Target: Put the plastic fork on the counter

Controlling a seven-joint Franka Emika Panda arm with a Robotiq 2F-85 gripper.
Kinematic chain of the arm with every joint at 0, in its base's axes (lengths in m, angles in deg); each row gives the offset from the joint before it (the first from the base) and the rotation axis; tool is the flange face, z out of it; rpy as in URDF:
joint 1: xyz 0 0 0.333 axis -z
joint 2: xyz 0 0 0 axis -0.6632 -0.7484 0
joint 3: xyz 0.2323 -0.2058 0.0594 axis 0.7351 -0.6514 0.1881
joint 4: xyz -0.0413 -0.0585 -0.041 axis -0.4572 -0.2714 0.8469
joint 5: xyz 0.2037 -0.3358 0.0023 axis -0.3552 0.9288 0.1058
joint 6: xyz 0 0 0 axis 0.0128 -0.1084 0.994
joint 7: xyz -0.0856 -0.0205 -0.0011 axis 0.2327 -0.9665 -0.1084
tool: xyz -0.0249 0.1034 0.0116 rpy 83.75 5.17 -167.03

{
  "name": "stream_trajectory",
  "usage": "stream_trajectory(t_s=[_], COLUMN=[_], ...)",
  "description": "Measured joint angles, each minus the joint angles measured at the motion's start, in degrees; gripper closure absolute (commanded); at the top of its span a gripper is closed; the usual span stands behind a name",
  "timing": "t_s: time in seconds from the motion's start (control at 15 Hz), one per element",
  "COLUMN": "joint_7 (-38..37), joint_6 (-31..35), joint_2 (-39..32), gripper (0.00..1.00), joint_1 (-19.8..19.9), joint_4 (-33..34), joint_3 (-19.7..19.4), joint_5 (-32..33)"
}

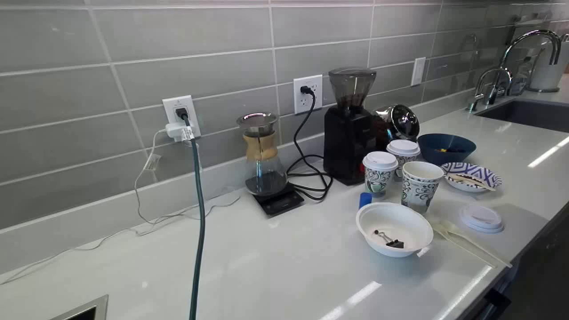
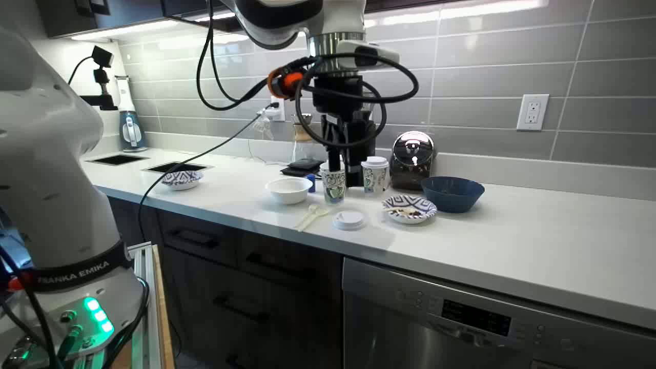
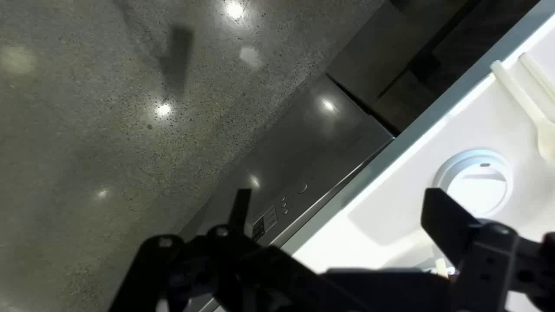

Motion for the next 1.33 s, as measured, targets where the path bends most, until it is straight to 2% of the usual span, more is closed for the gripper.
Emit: stream_trajectory(t_s=[0.8, 1.0, 1.33], joint_7=[0.00, -0.47, -2.19], joint_6=[0.00, 2.23, 14.49], joint_2=[0.00, -1.32, -10.72], gripper=[0.00, 0.00, 0.00], joint_1=[0.00, -1.57, -7.47], joint_4=[0.00, -0.22, 0.56], joint_3=[0.00, 0.53, 3.79], joint_5=[0.00, -4.81, -16.27])
